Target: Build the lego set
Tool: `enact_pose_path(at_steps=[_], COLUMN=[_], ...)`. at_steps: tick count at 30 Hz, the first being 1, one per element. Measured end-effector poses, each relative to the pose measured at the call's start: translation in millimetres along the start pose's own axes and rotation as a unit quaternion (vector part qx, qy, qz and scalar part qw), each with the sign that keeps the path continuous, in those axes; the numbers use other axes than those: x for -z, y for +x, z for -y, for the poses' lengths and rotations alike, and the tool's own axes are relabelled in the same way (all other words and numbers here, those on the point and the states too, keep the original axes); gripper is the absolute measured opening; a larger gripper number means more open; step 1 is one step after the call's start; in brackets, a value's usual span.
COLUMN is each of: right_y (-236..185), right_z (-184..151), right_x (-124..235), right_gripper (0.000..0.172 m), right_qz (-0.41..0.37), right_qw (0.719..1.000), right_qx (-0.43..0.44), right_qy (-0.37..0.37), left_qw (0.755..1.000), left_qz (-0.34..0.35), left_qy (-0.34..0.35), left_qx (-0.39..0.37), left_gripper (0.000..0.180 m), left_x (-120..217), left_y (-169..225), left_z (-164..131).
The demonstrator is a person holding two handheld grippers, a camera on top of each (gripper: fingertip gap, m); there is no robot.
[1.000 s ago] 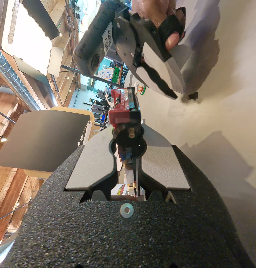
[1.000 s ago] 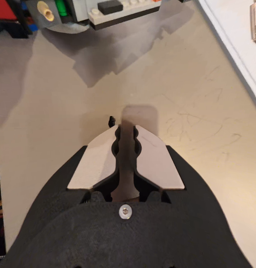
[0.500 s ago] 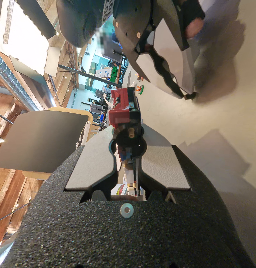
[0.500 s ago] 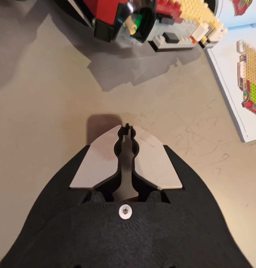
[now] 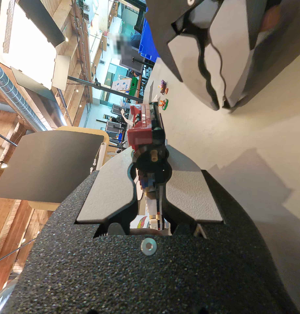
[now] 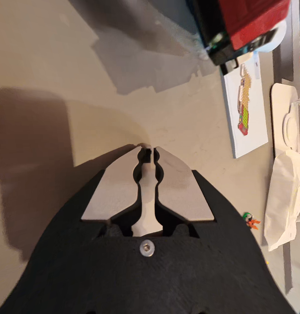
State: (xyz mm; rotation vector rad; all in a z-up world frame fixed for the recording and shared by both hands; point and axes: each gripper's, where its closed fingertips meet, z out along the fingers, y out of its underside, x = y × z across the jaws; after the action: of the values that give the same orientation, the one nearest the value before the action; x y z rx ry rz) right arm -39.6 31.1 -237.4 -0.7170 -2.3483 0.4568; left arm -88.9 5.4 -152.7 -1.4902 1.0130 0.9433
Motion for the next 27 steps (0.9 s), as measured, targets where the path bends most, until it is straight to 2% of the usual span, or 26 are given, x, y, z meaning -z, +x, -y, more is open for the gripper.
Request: enact_pose_path(at_steps=[6,13,21,27], right_y=[-8.1,8.6,3.1,-1.6], right_z=[1.6,-17.1,-11.2,-12.9], right_x=[18.1,20.6,16.4,14.4], right_gripper=[0.022,0.018,0.017,0.015], right_qz=[0.059,0.113,0.142,0.133], right_qw=[0.995,0.970,0.959,0.968], right_qx=[-0.069,-0.205,-0.232,-0.203], right_qy=[0.041,0.061,0.077,0.064], left_qw=[1.000,1.000,1.000,1.000], left_qz=[-0.002,-0.004,-0.008,-0.009], left_qy=[-0.001,-0.002,-0.002,-0.003], left_qx=[-0.002,0.000,0.002,0.001], left_gripper=[0.028,0.028,0.028,0.028], left_x=[-0.4,-0.7,-1.4,-1.2], left_y=[1.4,2.8,5.1,5.3], left_z=[0.2,-0.6,-0.8,-1.3])
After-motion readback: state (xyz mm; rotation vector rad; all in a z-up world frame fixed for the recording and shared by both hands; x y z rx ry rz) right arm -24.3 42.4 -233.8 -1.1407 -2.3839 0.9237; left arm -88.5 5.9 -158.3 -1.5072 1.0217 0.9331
